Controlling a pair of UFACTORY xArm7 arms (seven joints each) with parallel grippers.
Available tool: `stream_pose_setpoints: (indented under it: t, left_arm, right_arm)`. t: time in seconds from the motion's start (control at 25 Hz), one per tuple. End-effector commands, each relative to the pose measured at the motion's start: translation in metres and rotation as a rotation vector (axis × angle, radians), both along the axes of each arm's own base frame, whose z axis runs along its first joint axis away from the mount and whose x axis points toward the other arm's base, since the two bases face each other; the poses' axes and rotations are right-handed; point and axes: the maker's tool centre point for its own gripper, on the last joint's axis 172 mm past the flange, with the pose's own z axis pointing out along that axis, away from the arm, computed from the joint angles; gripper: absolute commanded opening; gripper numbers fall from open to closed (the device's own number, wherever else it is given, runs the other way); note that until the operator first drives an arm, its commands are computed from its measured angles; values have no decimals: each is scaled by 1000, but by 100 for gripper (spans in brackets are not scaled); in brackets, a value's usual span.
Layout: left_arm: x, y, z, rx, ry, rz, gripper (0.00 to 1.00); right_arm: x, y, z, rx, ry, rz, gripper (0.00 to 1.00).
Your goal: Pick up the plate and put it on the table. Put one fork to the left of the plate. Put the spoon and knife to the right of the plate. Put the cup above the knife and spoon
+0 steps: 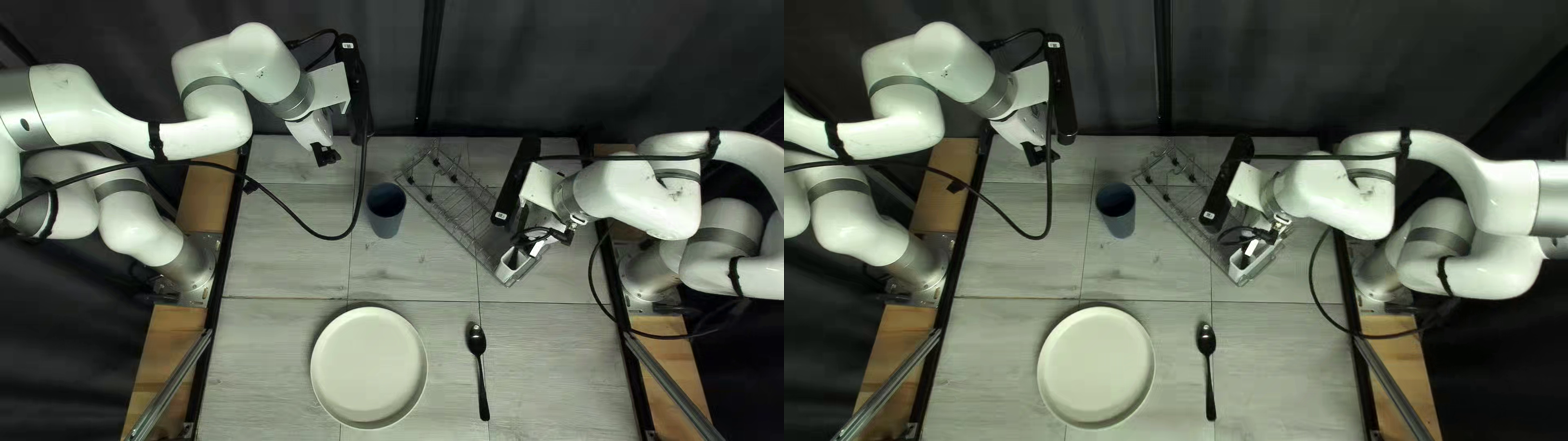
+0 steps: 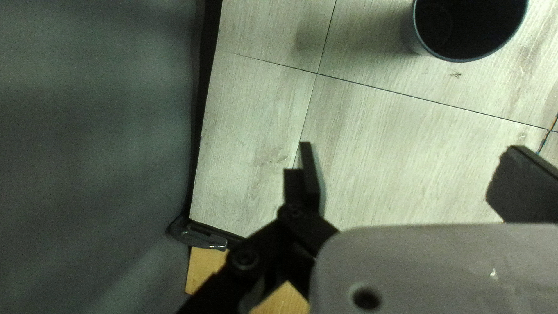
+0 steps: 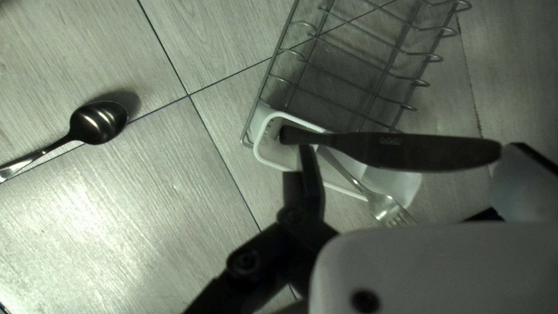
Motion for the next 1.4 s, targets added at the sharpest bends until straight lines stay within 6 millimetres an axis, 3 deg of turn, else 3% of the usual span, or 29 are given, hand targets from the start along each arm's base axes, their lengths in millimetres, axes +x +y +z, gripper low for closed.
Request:
stream_pose_setpoints:
  t: [0.04,0.24,0.32,0.4,0.44,0.68,1.4]
  left_arm:
    - [0,0,0,0,0,0,100]
    - [0,0,0,0,0,0,100]
    - [0,0,0,0,0,0,100]
    - [0,0,0,0,0,0,100]
    - [0,0,0,0,0,0,100]
    - [0,0,0,0,0,0,100]
    - [0,0,0,0,0,0,100]
  right_arm:
    - [-2,4,-1,8,14,1,100]
    - [-1,0,1,14,14,1,100]
    - [2,0,-1,18,8,8,94]
    - [2,0,-7,23,6,12,68]
    - [2,-1,-9,28,6,14,0]
    - [2,1,-4,38,13,13,0]
    - [-1,16,74,-28,103,48,0]
